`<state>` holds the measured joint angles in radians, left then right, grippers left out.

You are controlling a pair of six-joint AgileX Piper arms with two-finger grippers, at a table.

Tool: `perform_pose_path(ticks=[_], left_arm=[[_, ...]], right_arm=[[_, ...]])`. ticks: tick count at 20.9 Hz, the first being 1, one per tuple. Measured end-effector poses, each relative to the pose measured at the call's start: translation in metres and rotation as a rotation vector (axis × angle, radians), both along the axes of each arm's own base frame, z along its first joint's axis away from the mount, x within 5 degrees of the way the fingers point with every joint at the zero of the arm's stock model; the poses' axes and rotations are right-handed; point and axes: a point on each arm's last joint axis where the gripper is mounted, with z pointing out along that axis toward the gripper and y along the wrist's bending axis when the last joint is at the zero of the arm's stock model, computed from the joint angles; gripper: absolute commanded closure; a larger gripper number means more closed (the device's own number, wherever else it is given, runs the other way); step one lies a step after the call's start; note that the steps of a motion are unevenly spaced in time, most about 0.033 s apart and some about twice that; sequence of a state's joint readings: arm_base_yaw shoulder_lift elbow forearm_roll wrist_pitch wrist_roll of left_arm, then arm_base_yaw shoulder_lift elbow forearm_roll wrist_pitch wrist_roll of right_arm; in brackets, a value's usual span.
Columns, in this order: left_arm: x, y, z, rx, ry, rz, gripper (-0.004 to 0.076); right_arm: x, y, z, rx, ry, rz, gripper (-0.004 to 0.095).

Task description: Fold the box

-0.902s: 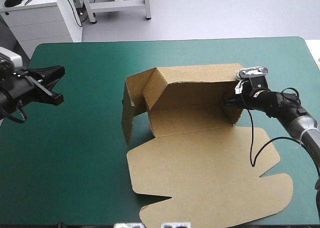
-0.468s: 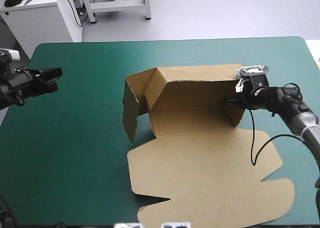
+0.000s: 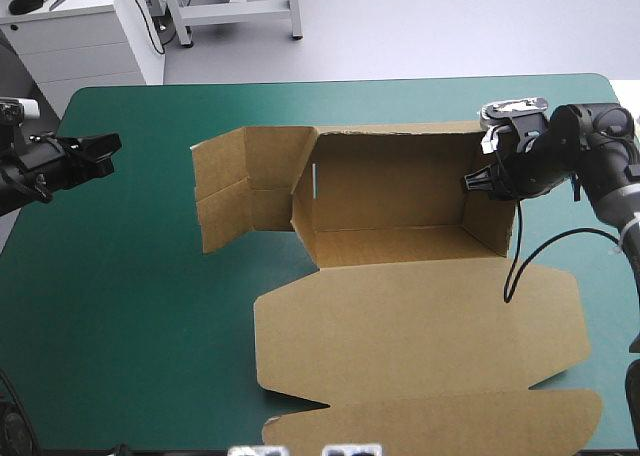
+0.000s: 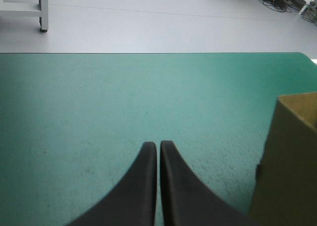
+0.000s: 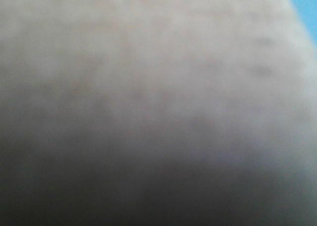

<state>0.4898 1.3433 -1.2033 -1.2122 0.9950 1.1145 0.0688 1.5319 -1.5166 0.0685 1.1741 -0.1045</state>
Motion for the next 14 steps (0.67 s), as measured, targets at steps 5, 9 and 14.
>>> perform_pose_path(ticks=[5,9,14], left_arm=[[0.002,-0.008,0.000,0.003,-0.002,-0.029,0.0720],[0.003,-0.008,0.001,0.002,-0.009,-0.017,0.0720],[0.004,-0.007,0.002,-0.010,-0.020,-0.004,0.0720]], right_arm=[[-0.005,0.029,0.003,0.011,0.010,0.054,0.0920],[-0.010,0.057,0.000,0.007,0.021,0.104,0.0920],[0.011,0.065,-0.038,-0.042,0.116,0.074,0.0921]])
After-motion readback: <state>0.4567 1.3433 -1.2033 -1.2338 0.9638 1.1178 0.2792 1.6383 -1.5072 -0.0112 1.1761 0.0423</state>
